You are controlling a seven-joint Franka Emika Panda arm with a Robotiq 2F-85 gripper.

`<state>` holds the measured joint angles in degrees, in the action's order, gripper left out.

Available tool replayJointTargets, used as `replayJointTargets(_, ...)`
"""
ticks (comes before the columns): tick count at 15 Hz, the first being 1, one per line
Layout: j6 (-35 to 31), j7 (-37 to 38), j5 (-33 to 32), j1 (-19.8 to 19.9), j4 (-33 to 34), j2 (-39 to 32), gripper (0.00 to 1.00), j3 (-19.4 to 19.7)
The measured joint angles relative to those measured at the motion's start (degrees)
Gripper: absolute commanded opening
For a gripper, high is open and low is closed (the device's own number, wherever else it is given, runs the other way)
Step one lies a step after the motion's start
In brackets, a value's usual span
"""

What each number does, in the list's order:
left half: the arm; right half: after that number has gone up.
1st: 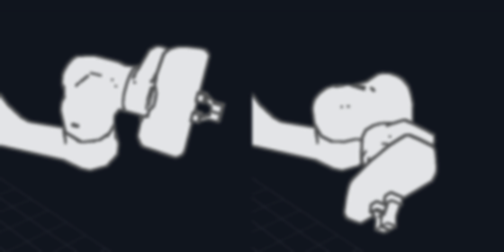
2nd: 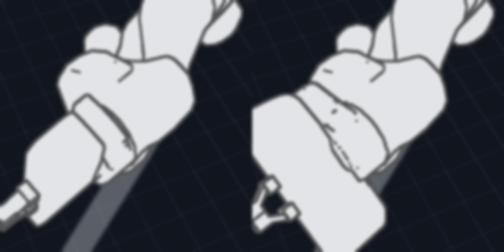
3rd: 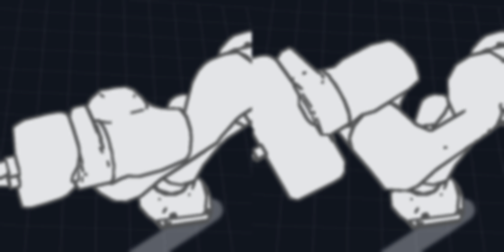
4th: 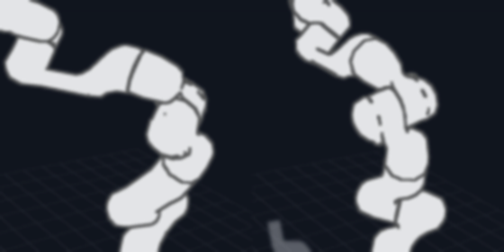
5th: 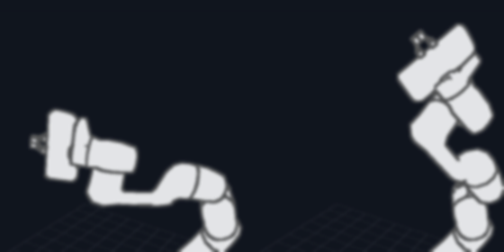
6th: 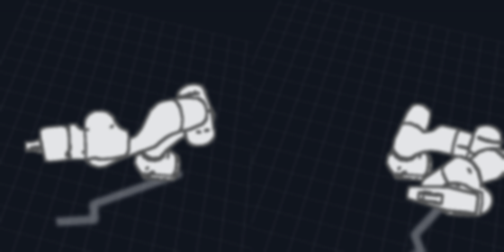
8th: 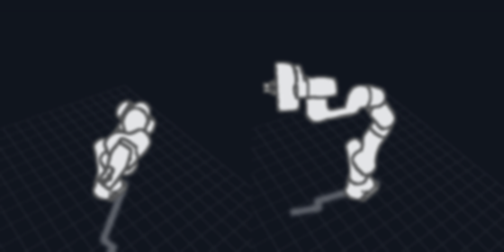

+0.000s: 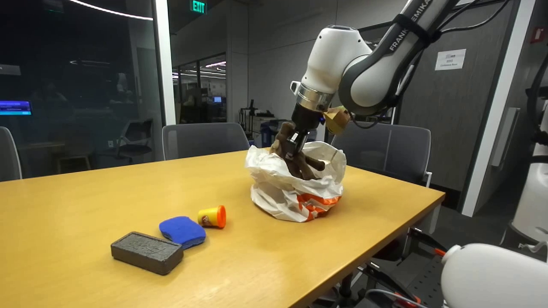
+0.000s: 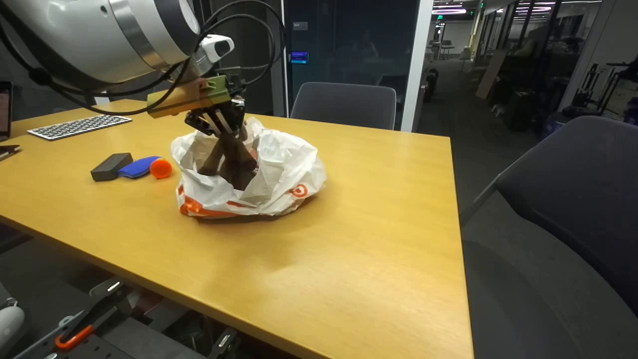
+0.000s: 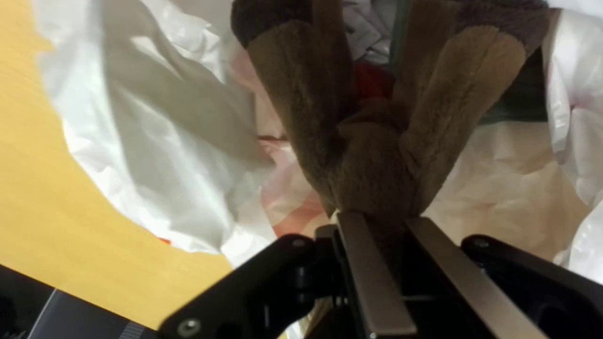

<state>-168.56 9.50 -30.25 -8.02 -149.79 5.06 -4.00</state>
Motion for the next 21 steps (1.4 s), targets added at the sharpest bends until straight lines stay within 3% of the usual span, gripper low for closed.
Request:
replayJointTargets(3, -0.63, -6.73, 10.02, -1.35, 0.22, -0.70, 0.14, -1.87)
replayJointTargets(4, -0.50, -7.91, 11.78, -1.49, 0.29, -0.92, 0.33, -2.29)
replayJointTargets(5, -0.23, -8.14, 11.82, -1.47, 0.47, -1.13, 0.14, -2.33)
replayJointTargets(7, 1.78, -7.57, 9.69, -0.72, 1.13, -1.31, 0.45, -2.10)
replayJointTargets(11, 5.62, -3.78, 2.65, 1.37, 2.77, -1.30, 0.74, -1.89)
replayJointTargets(14, 6.13, -3.74, 5.46, 0.51, 3.04, -1.30, 0.96, -2.48)
replayJointTargets(18, 6.21, -5.53, 13.13, -1.11, 3.44, -1.02, 1.00, -4.19)
replayJointTargets(19, 6.37, -5.29, 12.53, -1.16, 3.69, -0.73, 1.00, -4.33)
replayJointTargets(21, 7.54, -2.79, 5.48, -0.66, 4.47, 0.41, 1.00, -4.43)
